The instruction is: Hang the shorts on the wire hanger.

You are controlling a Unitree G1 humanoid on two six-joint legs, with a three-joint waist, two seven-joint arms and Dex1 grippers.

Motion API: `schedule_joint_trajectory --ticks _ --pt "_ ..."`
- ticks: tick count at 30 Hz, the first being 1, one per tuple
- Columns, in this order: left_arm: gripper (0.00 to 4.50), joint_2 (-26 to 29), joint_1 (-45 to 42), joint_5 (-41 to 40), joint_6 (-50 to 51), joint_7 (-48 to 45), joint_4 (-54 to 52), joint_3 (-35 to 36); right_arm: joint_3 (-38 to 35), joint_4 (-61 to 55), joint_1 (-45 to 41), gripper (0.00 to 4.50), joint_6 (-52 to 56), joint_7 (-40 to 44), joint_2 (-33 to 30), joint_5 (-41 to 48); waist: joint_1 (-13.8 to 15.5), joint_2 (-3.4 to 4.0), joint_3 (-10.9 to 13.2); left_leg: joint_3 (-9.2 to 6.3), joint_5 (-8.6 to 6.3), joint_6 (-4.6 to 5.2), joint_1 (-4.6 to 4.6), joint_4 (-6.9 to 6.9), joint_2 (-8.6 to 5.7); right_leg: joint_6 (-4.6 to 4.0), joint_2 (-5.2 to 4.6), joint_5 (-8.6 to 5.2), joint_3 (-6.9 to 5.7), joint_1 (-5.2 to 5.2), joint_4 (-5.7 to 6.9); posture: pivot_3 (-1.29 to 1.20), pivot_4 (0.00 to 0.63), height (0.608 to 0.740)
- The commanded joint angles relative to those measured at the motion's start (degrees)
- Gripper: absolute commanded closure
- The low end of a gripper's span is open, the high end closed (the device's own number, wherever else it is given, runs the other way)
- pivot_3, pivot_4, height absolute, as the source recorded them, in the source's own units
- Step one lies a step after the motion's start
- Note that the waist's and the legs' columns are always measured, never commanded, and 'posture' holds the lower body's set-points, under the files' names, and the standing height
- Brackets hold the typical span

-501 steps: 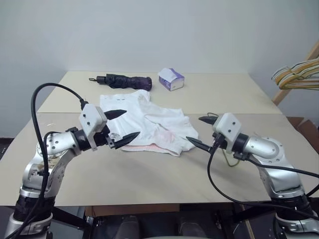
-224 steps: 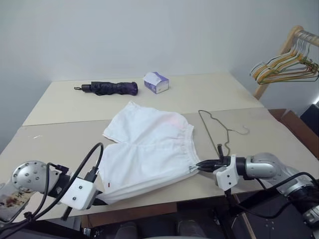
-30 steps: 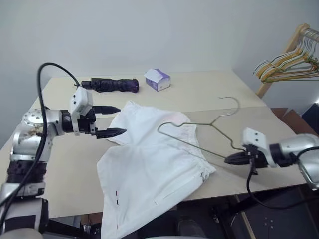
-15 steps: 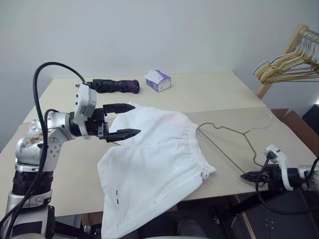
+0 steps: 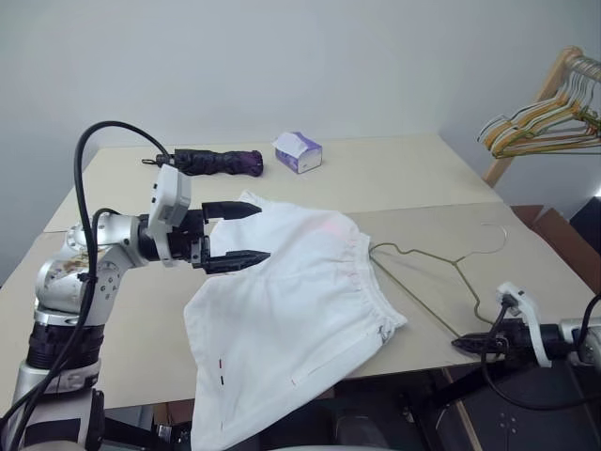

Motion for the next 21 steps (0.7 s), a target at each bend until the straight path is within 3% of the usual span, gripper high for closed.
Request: schedule_joint_trajectory --ticks 1,21 --pt "0.01 0.58 -0.59 -0.02 -0.60 -0.06 -0.61 0.09 0.26 0.16 -3.63 4.50 -0.95 0.98 -0.40 0.15 -0.06 0.00 0.00 0.00 0.00 0.00 0.00 0.00 0.00 0.00 0.00 0.00 0.00 0.00 0.00 -0.06 0.000 0.740" --pt "0.01 1.39 0.67 0.27 -0.74 0.55 -1.40 0.14 4.74 6.67 -11.78 4.50 -4.34 2.43 0.87 -3.11 0.24 0.00 0.01 0.00 0.00 0.00 -0.04 -0.01 0.00 0.00 -0.01 0.00 -0.01 -0.02 -0.03 -0.03 0.005 0.740"
